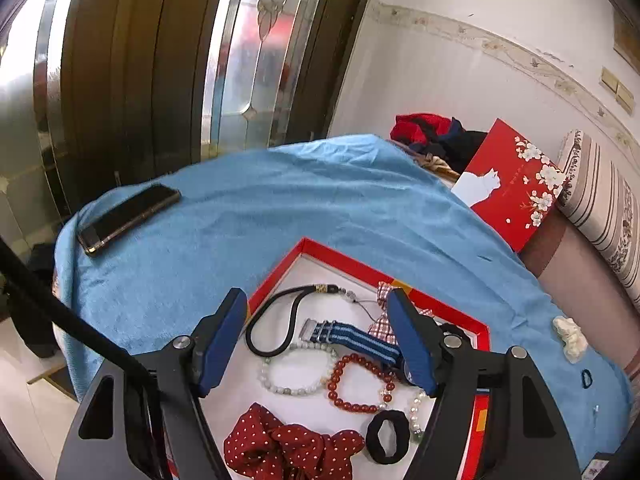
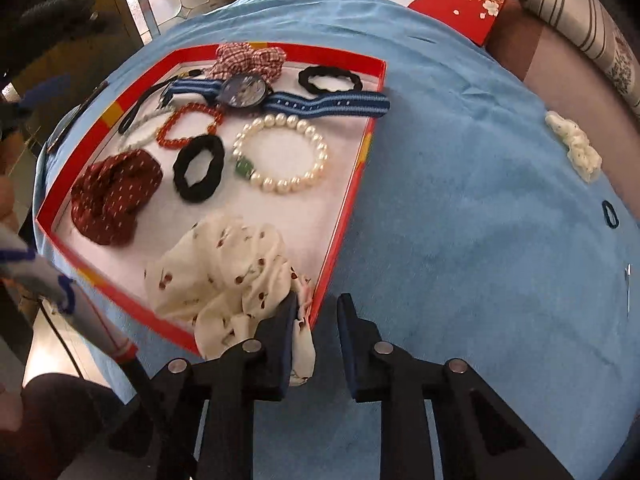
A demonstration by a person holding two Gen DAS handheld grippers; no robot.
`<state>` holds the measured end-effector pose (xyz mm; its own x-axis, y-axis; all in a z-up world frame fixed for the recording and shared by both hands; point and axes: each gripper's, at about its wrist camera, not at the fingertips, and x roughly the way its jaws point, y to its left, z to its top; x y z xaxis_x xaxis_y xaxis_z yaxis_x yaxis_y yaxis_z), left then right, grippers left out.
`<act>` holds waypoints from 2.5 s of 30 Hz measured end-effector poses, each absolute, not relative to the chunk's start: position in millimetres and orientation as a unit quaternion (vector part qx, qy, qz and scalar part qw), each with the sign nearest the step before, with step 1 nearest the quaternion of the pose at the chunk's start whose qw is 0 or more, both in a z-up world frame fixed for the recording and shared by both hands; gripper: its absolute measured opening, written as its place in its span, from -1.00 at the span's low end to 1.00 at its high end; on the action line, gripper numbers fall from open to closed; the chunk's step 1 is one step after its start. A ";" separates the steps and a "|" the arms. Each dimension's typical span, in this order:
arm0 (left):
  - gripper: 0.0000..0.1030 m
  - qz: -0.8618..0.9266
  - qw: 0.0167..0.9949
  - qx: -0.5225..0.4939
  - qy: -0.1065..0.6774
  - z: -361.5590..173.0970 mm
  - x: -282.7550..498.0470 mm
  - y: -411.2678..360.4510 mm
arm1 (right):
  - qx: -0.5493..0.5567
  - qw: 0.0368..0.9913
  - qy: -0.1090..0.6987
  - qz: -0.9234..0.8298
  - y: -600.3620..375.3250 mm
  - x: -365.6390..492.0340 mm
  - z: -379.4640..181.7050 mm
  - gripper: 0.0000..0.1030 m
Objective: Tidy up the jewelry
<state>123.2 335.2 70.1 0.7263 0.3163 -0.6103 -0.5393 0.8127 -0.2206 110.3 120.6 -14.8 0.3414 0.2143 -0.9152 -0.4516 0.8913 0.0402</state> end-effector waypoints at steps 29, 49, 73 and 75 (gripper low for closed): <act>1.00 0.274 0.939 -0.107 0.178 108.9 6.4 219.1 | -0.007 0.880 0.438 0.186 4.1 29.6 30.9 -0.01; 1.00 0.235 0.908 -0.054 0.344 86.0 -58.5 178.8 | -0.057 0.898 0.396 0.185 18.4 -20.1 33.9 0.18; 1.00 0.184 0.886 -0.028 0.425 45.2 -60.0 169.8 | -0.107 0.896 0.406 0.145 43.4 -16.6 21.3 0.25; 1.00 0.187 0.883 -0.031 0.429 42.5 -59.5 173.4 | -0.109 0.895 0.407 0.143 45.4 -14.0 21.7 0.26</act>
<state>-59.5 173.4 42.5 0.5628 0.3033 -0.7690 -0.3568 0.9283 0.1050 -14.0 45.4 21.7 0.6273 0.1683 -0.7603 -0.3457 0.9351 -0.0782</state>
